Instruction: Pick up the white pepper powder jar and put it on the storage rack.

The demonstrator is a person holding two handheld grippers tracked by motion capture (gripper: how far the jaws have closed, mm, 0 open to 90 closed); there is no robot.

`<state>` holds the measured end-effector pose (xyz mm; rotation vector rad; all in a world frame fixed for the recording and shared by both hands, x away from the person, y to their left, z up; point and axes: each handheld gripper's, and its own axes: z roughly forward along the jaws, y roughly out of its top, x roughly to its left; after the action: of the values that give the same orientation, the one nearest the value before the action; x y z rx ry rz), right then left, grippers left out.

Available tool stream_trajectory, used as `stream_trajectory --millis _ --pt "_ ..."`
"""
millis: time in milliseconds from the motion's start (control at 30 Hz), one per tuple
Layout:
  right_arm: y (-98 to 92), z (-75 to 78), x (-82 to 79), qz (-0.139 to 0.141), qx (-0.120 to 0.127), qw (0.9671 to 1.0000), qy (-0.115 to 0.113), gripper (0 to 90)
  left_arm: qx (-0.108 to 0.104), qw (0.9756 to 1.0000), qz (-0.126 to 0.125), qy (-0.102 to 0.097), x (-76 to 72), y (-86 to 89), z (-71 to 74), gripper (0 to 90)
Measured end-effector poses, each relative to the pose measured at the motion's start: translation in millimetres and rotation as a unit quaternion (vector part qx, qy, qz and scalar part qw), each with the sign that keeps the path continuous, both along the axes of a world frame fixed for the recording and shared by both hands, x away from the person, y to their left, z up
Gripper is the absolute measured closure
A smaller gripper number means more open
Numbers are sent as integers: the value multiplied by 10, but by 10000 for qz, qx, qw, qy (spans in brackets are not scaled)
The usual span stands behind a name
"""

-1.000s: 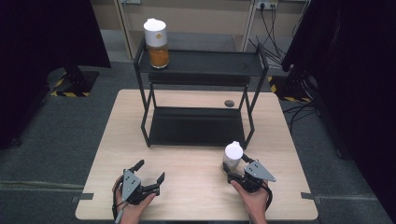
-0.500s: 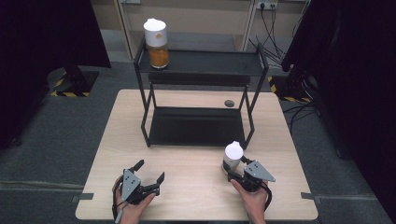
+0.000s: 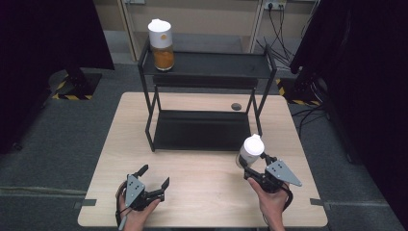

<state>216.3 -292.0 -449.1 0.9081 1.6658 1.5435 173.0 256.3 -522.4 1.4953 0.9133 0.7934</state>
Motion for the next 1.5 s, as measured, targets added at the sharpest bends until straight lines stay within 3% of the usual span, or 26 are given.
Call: stream_trajectory --millis 633,1500 --pt "6 602 137 -96 125 9990 -407 310 -33 10000 10 10 0 7 -2 84" --pt "116 1145 405 -212 2 9980 -593 310 -61 10000 13 22 6 8 -3 84"
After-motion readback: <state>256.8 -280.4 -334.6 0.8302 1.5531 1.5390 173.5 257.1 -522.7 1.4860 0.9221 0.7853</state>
